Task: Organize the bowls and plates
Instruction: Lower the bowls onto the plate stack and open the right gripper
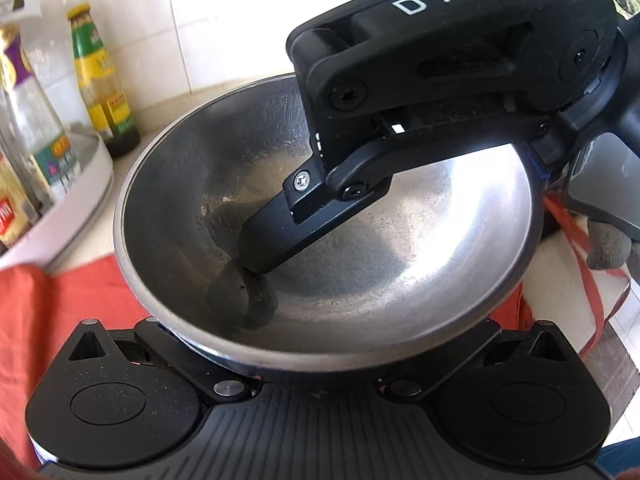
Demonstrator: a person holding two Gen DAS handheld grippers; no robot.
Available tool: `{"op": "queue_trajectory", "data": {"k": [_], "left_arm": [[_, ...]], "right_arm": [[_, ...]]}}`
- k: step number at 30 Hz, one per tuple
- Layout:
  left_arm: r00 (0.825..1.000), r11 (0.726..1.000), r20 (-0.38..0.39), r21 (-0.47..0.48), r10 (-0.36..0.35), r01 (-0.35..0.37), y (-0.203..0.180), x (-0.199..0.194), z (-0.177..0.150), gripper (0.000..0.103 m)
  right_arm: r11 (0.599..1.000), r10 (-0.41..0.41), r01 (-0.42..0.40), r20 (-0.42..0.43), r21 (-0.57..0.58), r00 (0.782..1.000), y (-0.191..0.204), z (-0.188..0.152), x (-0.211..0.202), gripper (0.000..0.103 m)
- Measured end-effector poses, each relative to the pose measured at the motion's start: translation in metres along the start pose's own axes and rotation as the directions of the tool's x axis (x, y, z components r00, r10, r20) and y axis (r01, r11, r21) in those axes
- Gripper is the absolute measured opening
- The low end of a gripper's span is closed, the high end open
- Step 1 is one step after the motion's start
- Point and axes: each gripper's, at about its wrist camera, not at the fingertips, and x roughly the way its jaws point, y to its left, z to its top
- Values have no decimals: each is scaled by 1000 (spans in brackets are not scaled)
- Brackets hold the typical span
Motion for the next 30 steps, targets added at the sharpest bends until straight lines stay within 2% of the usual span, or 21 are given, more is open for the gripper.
{"op": "queue_trajectory", "data": {"k": [4, 6, 7, 12, 16, 21, 25, 30], "left_arm": [[1000, 1000, 6, 3, 12, -12, -6, 1, -8, 103], [1000, 1000, 7, 10, 10, -10, 1, 9, 3, 103], [1000, 1000, 2, 2, 10, -11, -10, -4, -5, 103], [1000, 1000, -7, -23, 7, -7, -6, -21, -16, 103], [1000, 999, -26, -36, 15, -16, -11, -25, -16, 103], [999, 999, -26, -33, 32, -32, -1, -25, -21, 103], [999, 998, -13, -51, 47, -47, -3, -41, -28, 103], [997, 990, 4, -118, 78, -77, 2, -60, -31, 103]], "right_arm": [[1000, 13, -13, 12, 7, 1000, -11, -2, 3, 80], [1000, -7, 7, 40, -11, 999, -11, -1, -1, 81], [1000, -18, 18, 50, -9, 999, -12, -1, -3, 81], [999, -40, 42, 106, -21, 994, -15, -6, -18, 81], [998, -48, 55, 146, -43, 988, -11, -9, -24, 81], [995, -58, 72, 185, -71, 981, -6, -19, -31, 81], [992, -69, 93, 241, -89, 968, -2, -27, -45, 81], [983, -74, 124, 331, -133, 941, 12, -48, -74, 81]]}}
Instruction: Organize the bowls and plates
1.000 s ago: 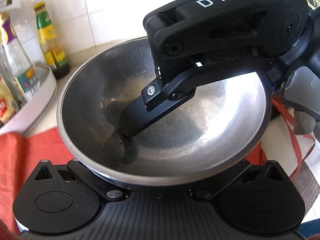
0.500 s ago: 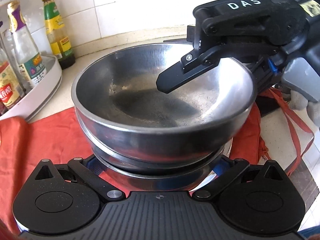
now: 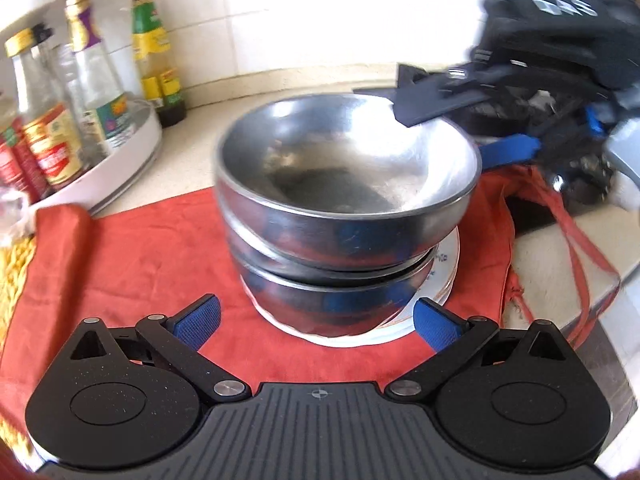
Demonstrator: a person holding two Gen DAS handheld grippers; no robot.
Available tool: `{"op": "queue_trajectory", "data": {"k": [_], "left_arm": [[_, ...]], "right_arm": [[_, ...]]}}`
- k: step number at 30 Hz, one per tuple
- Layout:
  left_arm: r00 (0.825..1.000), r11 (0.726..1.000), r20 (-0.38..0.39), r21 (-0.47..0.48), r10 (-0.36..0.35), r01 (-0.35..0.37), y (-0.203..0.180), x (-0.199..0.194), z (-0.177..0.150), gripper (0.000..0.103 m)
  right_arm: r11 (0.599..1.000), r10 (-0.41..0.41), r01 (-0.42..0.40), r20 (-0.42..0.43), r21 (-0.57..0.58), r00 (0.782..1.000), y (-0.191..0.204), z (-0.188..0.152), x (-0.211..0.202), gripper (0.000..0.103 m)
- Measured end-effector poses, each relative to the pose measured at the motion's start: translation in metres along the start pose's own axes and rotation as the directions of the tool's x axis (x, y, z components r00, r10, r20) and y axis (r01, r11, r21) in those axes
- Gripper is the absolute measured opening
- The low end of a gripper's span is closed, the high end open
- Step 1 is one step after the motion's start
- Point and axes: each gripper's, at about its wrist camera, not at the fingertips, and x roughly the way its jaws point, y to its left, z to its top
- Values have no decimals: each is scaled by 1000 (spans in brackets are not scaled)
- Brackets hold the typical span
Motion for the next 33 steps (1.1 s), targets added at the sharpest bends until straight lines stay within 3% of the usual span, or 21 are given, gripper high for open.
{"op": "queue_trajectory", "data": {"k": [8, 13, 25, 33], "left_arm": [[999, 993, 12, -107, 52, -50, 14, -16, 10, 103], [997, 992, 41, -109, 60, -55, 14, -26, 17, 103], [997, 997, 73, -76, 26, -21, 33, -47, 18, 103], [997, 989, 80, -145, 16, -4, 53, -53, 13, 103]], "right_arm": [[990, -77, 90, 111, -112, 991, 32, -32, -39, 82], [973, -146, 171, 166, -154, 975, 51, -48, -53, 82], [974, -198, 218, 221, -69, 955, 75, -77, -66, 83], [928, -325, 361, 274, -93, 905, 95, -101, -67, 83]]}}
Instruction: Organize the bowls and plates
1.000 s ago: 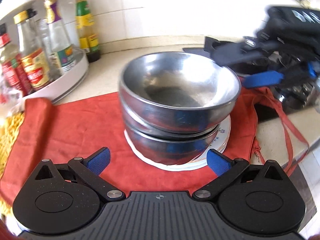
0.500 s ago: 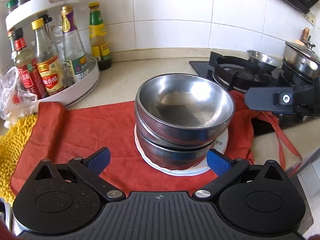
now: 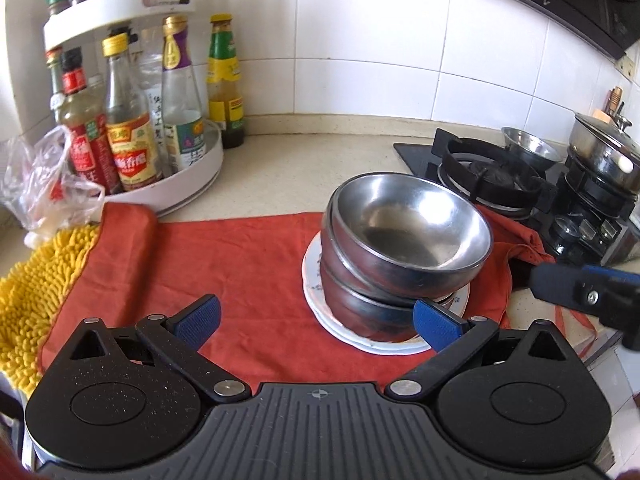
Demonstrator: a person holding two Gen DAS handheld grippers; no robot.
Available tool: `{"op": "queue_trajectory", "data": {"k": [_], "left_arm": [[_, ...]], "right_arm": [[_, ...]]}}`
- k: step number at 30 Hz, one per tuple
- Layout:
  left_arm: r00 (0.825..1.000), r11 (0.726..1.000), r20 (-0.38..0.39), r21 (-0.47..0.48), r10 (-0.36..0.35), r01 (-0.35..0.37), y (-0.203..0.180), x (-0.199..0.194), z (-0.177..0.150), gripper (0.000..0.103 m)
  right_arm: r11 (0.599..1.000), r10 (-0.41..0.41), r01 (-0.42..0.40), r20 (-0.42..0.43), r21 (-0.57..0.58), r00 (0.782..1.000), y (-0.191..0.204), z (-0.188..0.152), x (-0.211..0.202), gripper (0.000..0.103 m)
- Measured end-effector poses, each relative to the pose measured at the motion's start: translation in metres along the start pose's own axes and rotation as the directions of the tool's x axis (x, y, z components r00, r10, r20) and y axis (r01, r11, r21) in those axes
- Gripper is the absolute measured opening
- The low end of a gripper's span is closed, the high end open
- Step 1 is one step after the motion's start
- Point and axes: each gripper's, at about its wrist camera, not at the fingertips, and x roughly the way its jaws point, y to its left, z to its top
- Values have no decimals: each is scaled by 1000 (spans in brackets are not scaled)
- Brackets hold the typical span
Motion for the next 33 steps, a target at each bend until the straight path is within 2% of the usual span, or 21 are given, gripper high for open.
{"op": "queue_trajectory", "data": {"k": [14, 26, 33], "left_arm": [[999, 999, 22, -14, -34, 35, -2, -15, -10, 103], [998, 1000, 58, -7, 7, -6, -7, -29, -11, 103], [992, 999, 112, 13, 50, -51, -10, -40, -13, 103]], "right_arm": [[996, -88, 88, -3, 11, 996, 6, -19, -1, 83], [997, -71, 70, 13, 24, 997, 10, -19, -6, 84], [999, -53, 52, 22, 16, 998, 13, -19, -10, 84]]}}
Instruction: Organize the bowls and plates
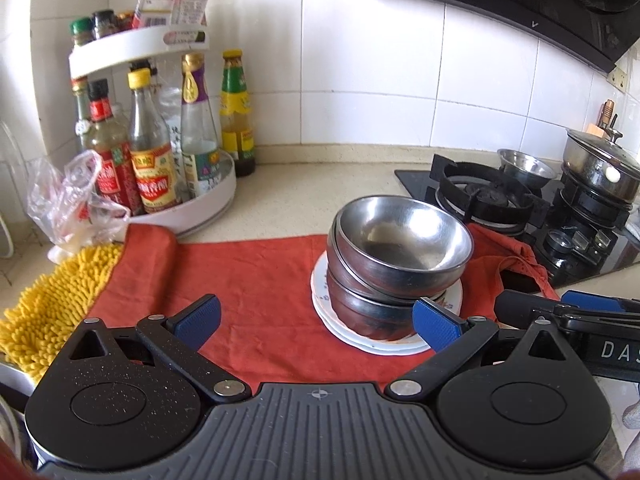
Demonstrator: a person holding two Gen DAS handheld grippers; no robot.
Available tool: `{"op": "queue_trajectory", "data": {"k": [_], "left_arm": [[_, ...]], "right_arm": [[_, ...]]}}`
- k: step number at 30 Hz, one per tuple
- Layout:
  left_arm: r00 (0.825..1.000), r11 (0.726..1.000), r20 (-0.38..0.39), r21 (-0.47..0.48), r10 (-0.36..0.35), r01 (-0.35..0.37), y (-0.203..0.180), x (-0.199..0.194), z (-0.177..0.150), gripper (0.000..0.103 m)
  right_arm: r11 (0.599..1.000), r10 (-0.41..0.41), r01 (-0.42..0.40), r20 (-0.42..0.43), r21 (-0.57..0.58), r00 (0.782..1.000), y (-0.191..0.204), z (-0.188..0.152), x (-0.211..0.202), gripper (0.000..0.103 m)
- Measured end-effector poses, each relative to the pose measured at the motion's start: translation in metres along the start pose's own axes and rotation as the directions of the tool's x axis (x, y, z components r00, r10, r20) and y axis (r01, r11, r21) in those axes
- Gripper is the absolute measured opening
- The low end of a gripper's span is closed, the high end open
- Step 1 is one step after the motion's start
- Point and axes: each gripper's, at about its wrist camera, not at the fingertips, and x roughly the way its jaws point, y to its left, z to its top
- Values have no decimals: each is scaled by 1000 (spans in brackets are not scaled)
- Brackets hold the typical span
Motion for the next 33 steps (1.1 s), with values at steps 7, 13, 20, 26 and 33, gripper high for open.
{"op": "queue_trajectory", "data": {"k": [7, 13, 20, 26, 33], "left_arm": [[1000, 999, 16, -33, -25, 25, 2, -5, -1, 102], [999, 999, 44, -40, -24, 26, 0, -8, -1, 103], [999, 998, 30, -53, -29, 31, 2, -4, 0, 103], [1000, 998, 21, -56, -24, 25, 2, -1, 1, 103], [999, 998, 14, -58, -31, 32, 6, 4, 3, 103]], "right_arm": [[1000, 14, -14, 15, -4, 1000, 0, 1, -6, 84], [1000, 16, -16, 27, -12, 1000, 0, 4, -9, 84], [1000, 18, -18, 23, -17, 1000, 0, 5, -6, 84], [1000, 23, -23, 18, -18, 1000, 0, 6, -2, 84], [1000, 21, -21, 16, -18, 1000, -1, 7, 1, 84]]}}
